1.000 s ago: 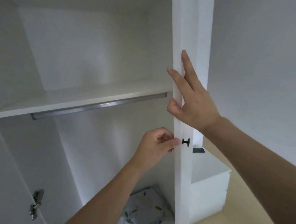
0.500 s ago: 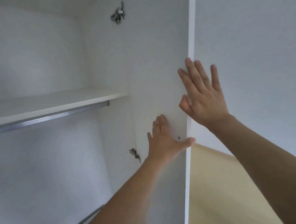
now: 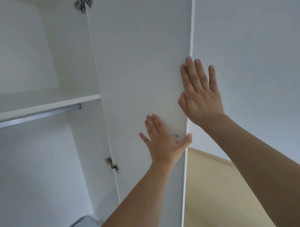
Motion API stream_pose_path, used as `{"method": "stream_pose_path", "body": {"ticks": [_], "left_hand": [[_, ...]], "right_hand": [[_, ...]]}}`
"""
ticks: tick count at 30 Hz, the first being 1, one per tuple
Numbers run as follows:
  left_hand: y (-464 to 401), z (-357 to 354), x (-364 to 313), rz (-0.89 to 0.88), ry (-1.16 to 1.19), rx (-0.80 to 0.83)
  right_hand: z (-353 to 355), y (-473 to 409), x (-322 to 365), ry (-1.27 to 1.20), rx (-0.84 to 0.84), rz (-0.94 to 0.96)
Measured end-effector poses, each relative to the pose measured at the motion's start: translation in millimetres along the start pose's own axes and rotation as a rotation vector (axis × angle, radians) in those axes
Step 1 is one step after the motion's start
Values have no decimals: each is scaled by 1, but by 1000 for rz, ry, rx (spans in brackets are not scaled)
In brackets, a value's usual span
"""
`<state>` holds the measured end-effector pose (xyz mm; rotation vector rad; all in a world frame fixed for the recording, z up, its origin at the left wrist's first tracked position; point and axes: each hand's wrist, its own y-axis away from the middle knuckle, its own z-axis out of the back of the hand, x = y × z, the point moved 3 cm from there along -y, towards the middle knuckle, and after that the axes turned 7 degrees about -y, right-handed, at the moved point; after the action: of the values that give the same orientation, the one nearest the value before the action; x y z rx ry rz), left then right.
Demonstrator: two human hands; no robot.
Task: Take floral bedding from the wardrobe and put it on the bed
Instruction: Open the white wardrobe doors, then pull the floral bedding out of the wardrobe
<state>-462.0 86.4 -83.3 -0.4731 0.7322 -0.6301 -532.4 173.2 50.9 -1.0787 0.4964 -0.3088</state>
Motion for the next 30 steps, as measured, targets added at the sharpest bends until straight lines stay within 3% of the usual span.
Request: {"method": "stream_pose_path", "body": {"ticks": [3,6,12,20,25,30], "left_hand": [[-2,3,26,-163,108,-15],[-4,23,92,-172,-4,-85],[22,100,274,36,-450,-134],[97,194,468,293,-789,-76],[154,169,558,374,-853,24],[232,74,668,398,-835,138]], "right_hand": [[-4,-6,27,-27,-74,21],[-16,-8,78,-152,-61,82],[-61,3,227,-478,122,191],[-102,61,454,-894,218,444],[-165,139,547,-1001,410,540],[-272,282,634,-998,622,652]]}}
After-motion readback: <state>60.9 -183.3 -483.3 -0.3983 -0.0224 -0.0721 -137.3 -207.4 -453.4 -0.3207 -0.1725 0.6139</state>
